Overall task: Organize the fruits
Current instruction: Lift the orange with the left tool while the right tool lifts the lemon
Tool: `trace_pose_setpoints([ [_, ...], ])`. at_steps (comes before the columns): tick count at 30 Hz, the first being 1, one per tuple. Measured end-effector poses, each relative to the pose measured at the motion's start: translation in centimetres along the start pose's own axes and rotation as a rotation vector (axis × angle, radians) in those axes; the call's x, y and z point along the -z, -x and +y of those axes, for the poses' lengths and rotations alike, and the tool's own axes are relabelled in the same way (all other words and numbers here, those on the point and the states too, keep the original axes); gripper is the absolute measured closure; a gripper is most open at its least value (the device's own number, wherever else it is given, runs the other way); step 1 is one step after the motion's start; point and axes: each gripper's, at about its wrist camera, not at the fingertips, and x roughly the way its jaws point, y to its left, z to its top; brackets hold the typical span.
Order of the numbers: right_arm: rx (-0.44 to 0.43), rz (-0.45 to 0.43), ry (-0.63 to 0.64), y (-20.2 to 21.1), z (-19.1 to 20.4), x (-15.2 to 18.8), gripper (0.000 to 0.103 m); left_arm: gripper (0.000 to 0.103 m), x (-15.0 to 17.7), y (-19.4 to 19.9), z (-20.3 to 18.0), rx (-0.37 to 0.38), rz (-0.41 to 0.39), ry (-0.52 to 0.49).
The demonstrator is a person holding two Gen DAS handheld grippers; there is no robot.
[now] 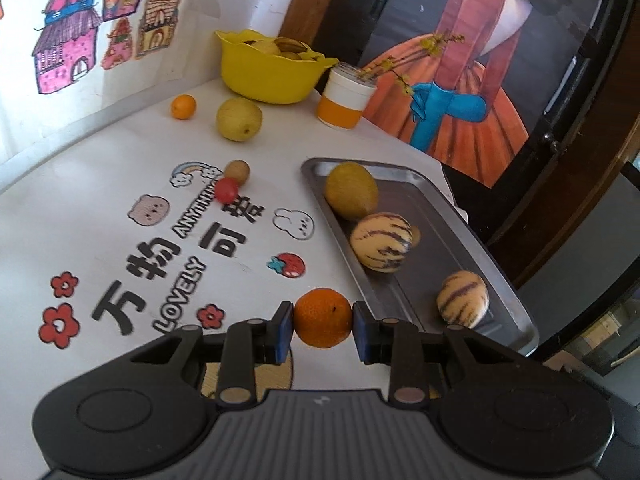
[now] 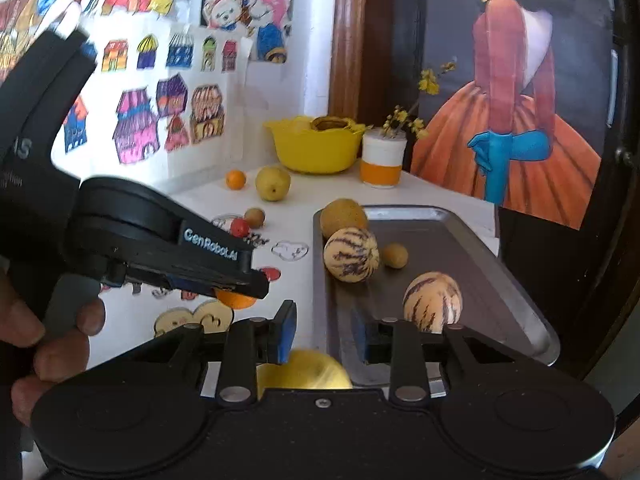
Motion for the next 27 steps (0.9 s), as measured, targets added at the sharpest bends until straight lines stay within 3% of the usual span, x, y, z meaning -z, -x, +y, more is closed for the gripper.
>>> trace_pose_setpoints([
  [11,-0.004,0.059,-0.070,-1.4,-1.1,2.2,0.065,0.069,0.6,-0.1,0.8,-0.026,0.019,0.022],
  [14,-0.021,0.043,-0.075,-1.0,-1.3,2.4,0.053,0.069,0.6,-0.3,1.0,-0.028,0.023,0.030],
  [18,-0.067,0.014,-0.102,0.2,-1.6,2.9,0.029,0.069,0.8,-0.4,1.1,-0.027,0.027,0.030],
  [27,-0.143,0.034,-0.101,4.0,-0.6,4.4,0.020,0.069,1.9,-0.1,2.0,-0.026,0.031,0.036],
])
